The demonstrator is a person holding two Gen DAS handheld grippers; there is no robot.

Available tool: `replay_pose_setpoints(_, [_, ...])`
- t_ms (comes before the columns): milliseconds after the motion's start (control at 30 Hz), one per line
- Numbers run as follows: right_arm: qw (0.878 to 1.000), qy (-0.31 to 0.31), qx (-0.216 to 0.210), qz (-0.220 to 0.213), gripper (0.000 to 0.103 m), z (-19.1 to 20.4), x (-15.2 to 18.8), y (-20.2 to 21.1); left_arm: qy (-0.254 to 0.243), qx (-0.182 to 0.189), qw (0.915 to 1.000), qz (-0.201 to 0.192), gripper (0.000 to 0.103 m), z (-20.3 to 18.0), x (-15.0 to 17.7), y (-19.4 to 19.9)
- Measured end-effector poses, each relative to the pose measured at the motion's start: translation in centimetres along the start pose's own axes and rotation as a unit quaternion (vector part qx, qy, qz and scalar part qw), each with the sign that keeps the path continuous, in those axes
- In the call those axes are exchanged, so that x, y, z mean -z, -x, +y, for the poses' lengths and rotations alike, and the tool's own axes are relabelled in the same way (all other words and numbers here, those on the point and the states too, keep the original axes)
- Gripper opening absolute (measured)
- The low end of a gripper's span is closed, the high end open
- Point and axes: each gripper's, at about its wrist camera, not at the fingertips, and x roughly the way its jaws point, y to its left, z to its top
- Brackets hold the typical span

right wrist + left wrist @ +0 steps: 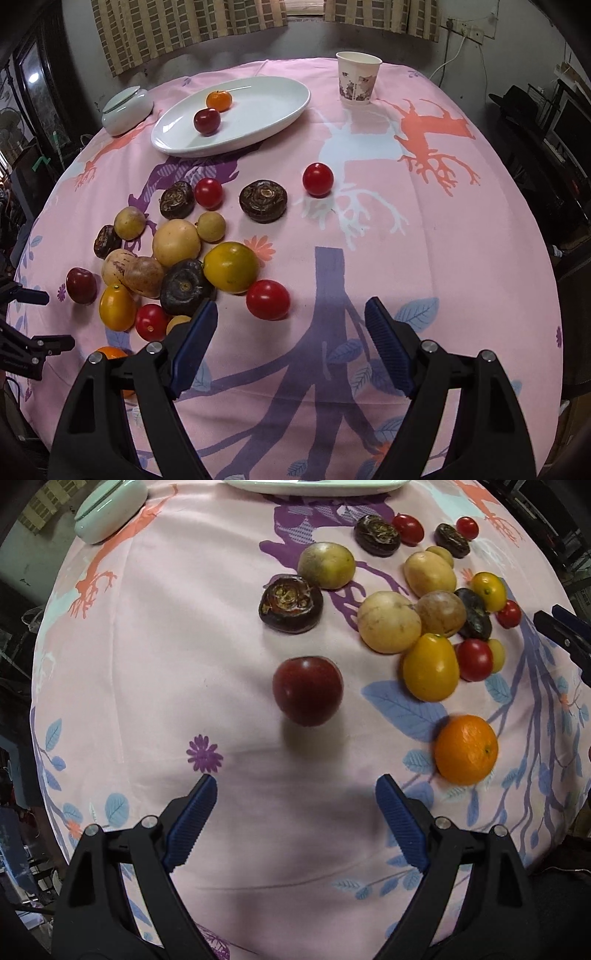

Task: Organize fruits
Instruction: 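Grasp another dark red plum with the left tool while the right tool grasps a yellow tomato, then place the plum on the plate with the left tool while the right tool places the yellow tomato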

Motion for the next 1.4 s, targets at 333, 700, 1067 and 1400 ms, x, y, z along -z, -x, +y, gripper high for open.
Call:
replay_pose_setpoints(333, [0.998, 0.040, -0.034, 0.020, 0.082, 2.5, -1.0, -2.3, 0.000, -0.007, 0.9989, -0.046, 0.088, 0.4, -2.9, -0.9])
replay_pose_setpoints(700, [0.998, 0.026, -0.043, 0.023, 0.079, 1.2, -1.4, -2.2, 0.016, 0.034, 0.9974, -0.062, 0.038, -1.0, -4.1, -1.2])
replay_pose_setpoints(1067, [0.994, 0.071, -0.064, 0.043, 0.050, 2.9, -3.4, -4.9, 0.056, 0.070, 0.9938, -0.066, 0.038, 1.2, -2.4, -1.2])
replay_pose_setpoints(1400, [0.993, 0.038, -0.091, 0.072, 0.040, 1.8, -4.1, -4.6, 0.074, 0.076, 0.9911, -0.081, 0.038, 3.0, -1.6, 0.0])
